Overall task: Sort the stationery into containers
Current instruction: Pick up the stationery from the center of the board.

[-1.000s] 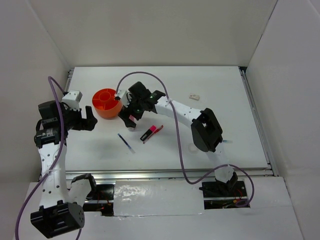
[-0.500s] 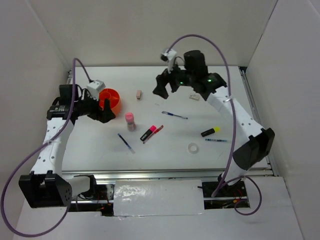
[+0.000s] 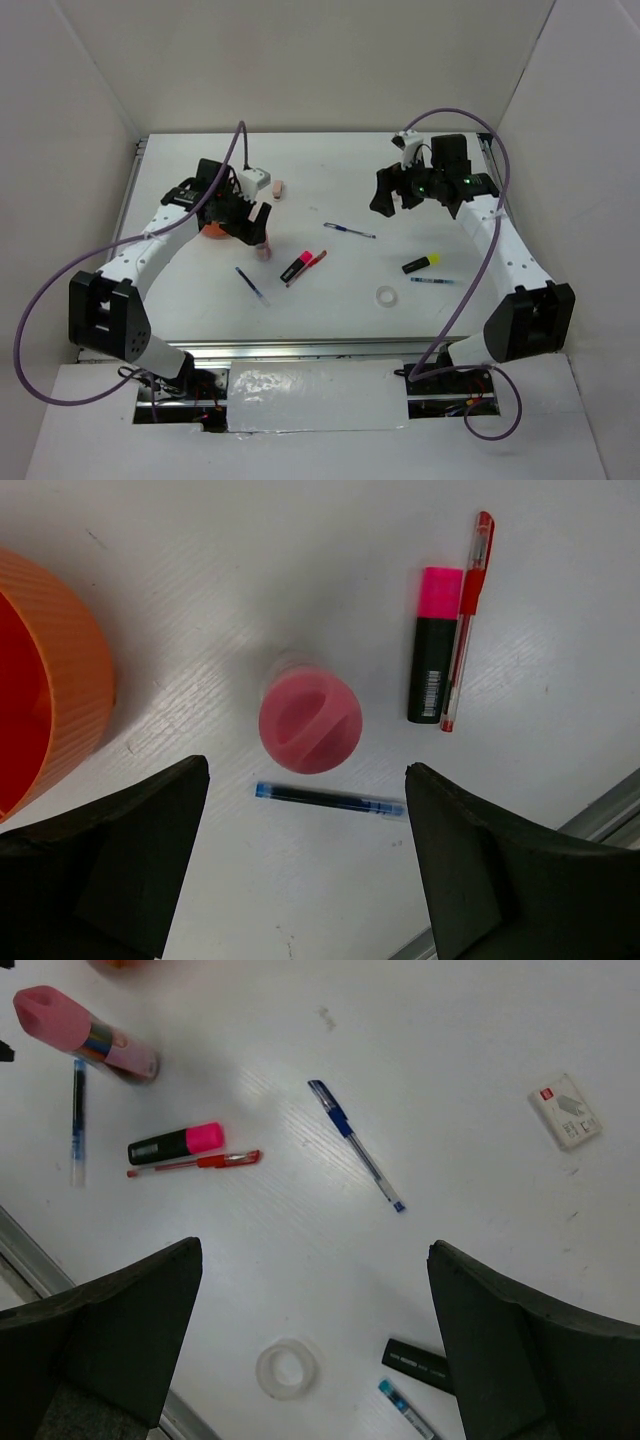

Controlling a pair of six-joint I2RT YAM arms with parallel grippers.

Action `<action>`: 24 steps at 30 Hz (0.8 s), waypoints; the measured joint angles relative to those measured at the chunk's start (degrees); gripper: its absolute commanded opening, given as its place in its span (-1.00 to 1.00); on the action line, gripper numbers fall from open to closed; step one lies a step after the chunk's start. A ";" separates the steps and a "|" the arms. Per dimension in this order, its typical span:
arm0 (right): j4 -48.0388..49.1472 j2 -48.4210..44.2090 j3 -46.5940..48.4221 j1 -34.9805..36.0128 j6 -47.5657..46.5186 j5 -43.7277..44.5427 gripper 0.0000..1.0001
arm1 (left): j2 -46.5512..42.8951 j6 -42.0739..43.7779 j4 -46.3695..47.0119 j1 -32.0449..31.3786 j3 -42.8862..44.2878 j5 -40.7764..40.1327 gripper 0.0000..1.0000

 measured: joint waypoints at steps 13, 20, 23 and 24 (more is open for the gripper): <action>0.46 -3.37 -3.15 -1.05 0.66 -1.60 1.00 | 6.86 0.02 0.98 -2.89 1.97 -4.90 0.50; 0.70 -3.39 -4.42 -1.55 0.87 -1.77 0.99 | 8.76 0.11 1.44 -2.99 2.58 -5.64 -0.01; 0.74 -3.39 -5.33 -1.57 1.05 -1.77 0.98 | 9.07 0.15 1.09 -3.04 3.30 -5.55 -0.19; 0.72 -3.39 -5.57 -1.57 1.11 -1.77 0.98 | 9.20 0.13 1.09 -3.04 3.56 -5.57 -0.26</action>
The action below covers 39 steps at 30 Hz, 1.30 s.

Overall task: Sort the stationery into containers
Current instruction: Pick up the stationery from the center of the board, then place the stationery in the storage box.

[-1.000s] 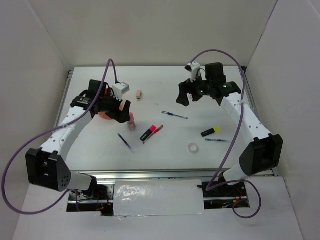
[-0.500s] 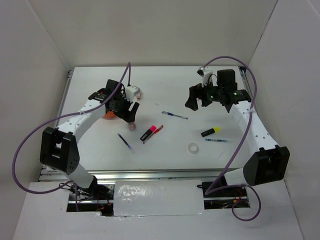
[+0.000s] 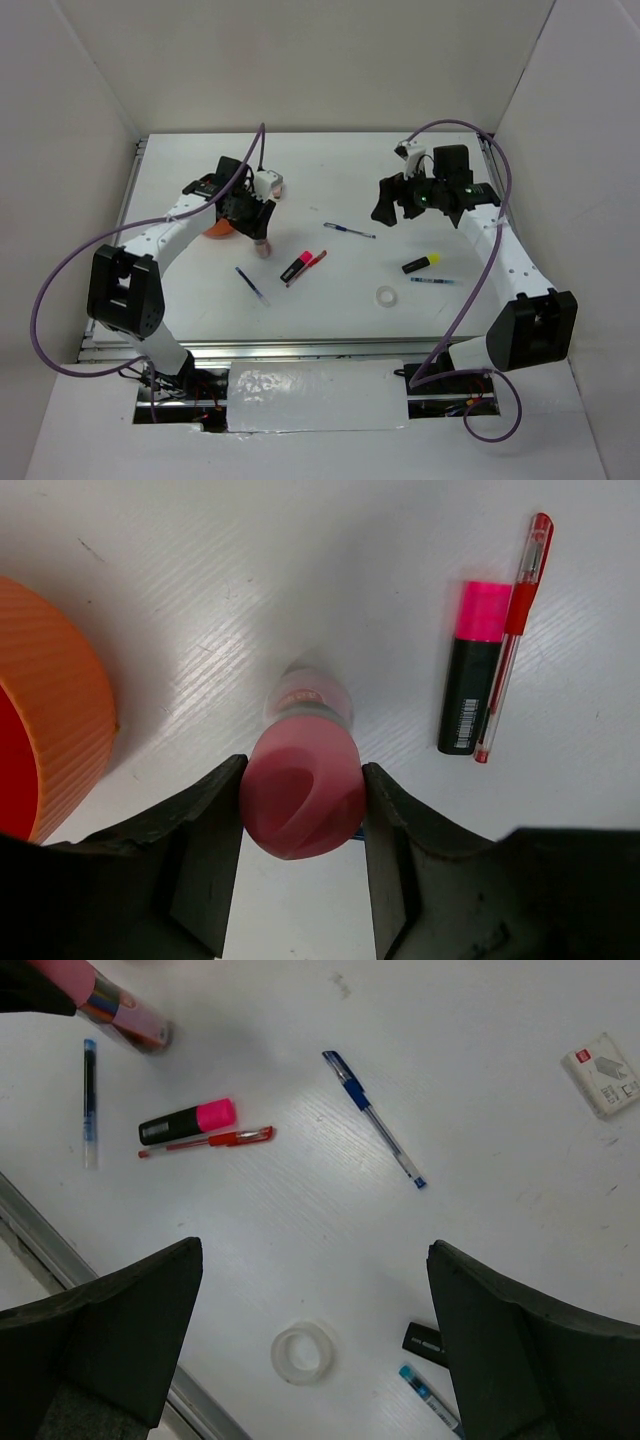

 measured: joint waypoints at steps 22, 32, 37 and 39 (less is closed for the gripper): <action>0.57 -2.64 -6.51 -2.97 0.50 -0.52 0.96 | -2.29 1.46 -14.38 20.39 29.66 1.53 -0.44; 0.68 -3.50 -7.58 -3.10 0.50 -0.70 0.96 | 1.40 1.33 -15.56 26.32 29.66 2.27 -0.44; 0.74 -3.50 -7.63 -3.32 0.52 -0.87 0.96 | 2.01 1.36 -15.87 26.10 29.66 3.15 -0.44; 0.74 -3.50 -7.67 -3.32 0.52 -0.92 0.96 | 2.23 1.36 -15.85 25.90 29.66 3.30 -0.43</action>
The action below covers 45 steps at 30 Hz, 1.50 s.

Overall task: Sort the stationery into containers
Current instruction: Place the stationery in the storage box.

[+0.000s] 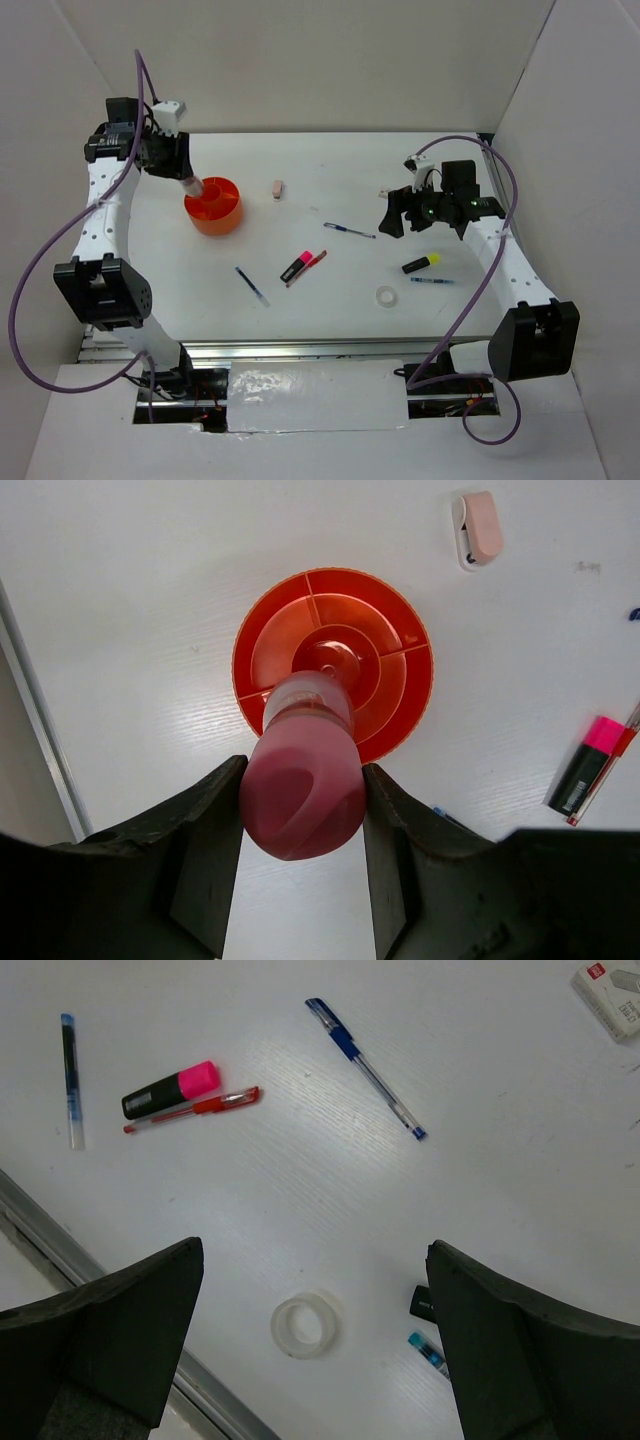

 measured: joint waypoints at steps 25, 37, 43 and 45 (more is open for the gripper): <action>0.85 0.00 -2.38 -0.46 0.04 -0.31 0.95 | 7.08 0.04 1.53 -5.38 1.88 -2.64 -0.42; 0.94 0.00 -2.69 -1.03 0.02 -1.03 0.95 | 9.94 0.22 1.44 -5.84 3.04 -5.11 -0.37; 0.94 0.00 -2.73 -1.42 0.02 -1.05 0.95 | 10.64 0.24 1.68 -5.99 2.08 -5.25 -0.22; 0.96 0.00 -2.73 -1.55 0.02 -1.05 0.95 | 10.64 0.26 2.08 -6.10 1.05 -5.25 -0.20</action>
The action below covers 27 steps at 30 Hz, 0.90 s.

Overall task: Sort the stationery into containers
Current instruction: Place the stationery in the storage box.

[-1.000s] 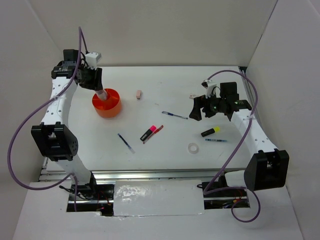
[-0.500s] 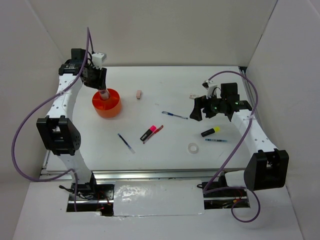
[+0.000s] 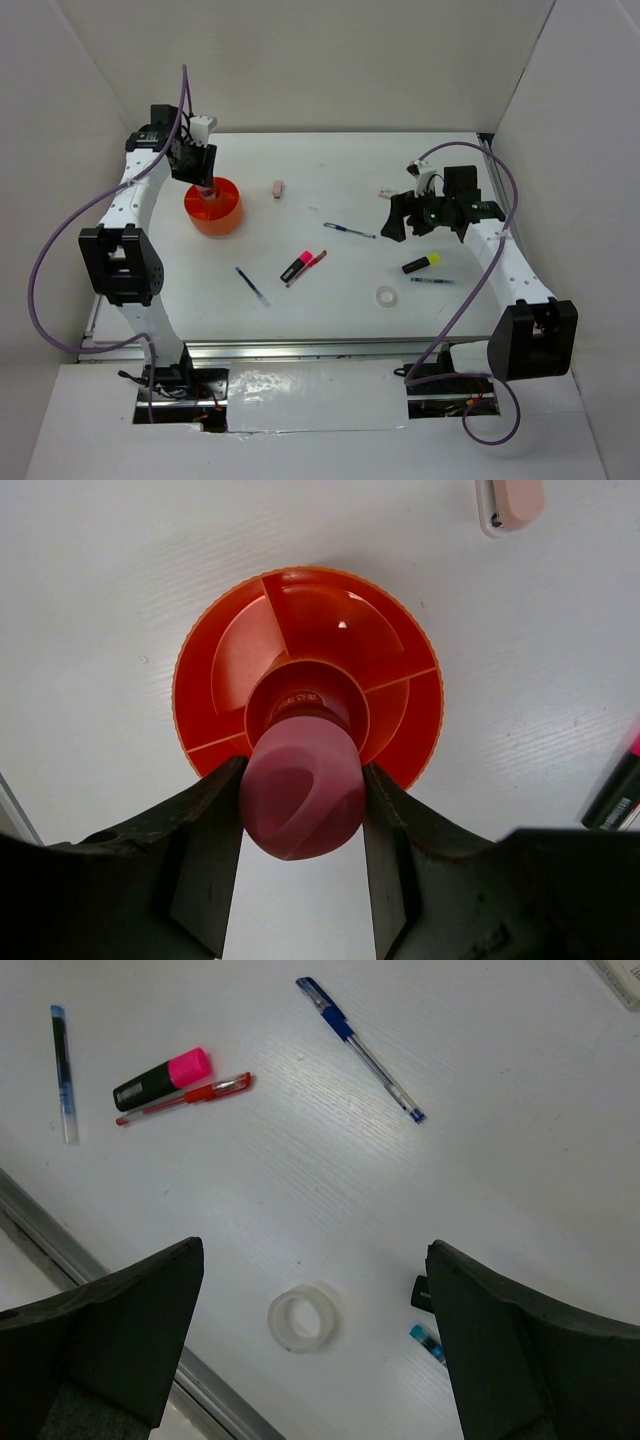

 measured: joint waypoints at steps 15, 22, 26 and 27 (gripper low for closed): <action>-1.31 0.02 -0.02 -1.46 -1.42 1.01 0.95 | 2.60 -0.13 3.58 -0.61 -4.20 0.02 0.32; -2.16 0.02 0.00 -1.97 -1.79 1.51 0.93 | 2.62 -0.09 3.37 -0.72 -3.23 1.16 0.52; -2.80 -0.07 0.00 -1.99 -2.23 2.21 0.93 | 1.33 0.31 1.03 -1.09 2.32 2.34 0.43; -3.02 -0.17 0.00 -2.08 -2.49 2.49 0.93 | 0.00 1.09 1.07 -1.51 3.21 2.71 0.39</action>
